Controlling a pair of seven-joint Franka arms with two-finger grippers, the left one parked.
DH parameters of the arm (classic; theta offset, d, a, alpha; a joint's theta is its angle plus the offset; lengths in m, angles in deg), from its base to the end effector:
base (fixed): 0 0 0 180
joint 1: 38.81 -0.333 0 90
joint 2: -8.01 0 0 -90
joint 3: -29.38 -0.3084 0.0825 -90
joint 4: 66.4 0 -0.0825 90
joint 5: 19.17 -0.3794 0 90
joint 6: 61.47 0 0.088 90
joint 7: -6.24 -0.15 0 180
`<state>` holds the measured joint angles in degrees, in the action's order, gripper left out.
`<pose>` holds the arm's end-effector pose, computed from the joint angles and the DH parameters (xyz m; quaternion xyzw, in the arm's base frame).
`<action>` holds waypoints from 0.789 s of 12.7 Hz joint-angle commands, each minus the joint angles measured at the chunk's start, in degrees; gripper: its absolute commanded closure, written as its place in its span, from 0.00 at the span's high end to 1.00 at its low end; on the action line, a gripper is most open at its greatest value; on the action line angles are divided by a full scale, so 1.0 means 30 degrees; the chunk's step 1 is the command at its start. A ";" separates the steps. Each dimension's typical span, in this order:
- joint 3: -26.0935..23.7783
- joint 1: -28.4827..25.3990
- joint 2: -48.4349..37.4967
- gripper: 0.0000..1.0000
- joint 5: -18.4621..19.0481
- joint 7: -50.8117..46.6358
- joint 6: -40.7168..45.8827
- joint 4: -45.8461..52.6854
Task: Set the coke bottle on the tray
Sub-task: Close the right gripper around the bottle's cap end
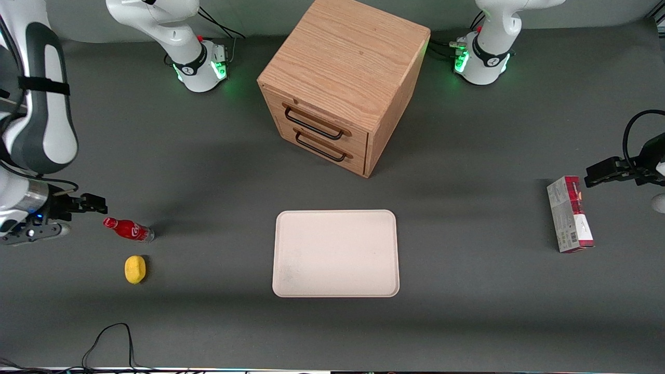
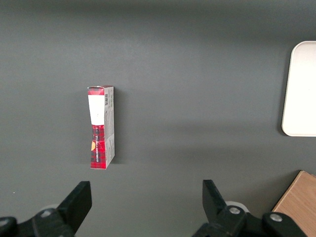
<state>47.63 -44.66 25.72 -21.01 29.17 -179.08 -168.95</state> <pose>0.6107 -0.1218 0.3367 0.9952 0.0904 -0.0247 0.0275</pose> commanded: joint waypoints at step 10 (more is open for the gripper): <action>0.0096 -0.0394 0.1099 1.00 -0.1554 0.0387 -0.2778 -0.1383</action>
<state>47.57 -45.44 29.44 -24.15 29.17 -186.40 -172.09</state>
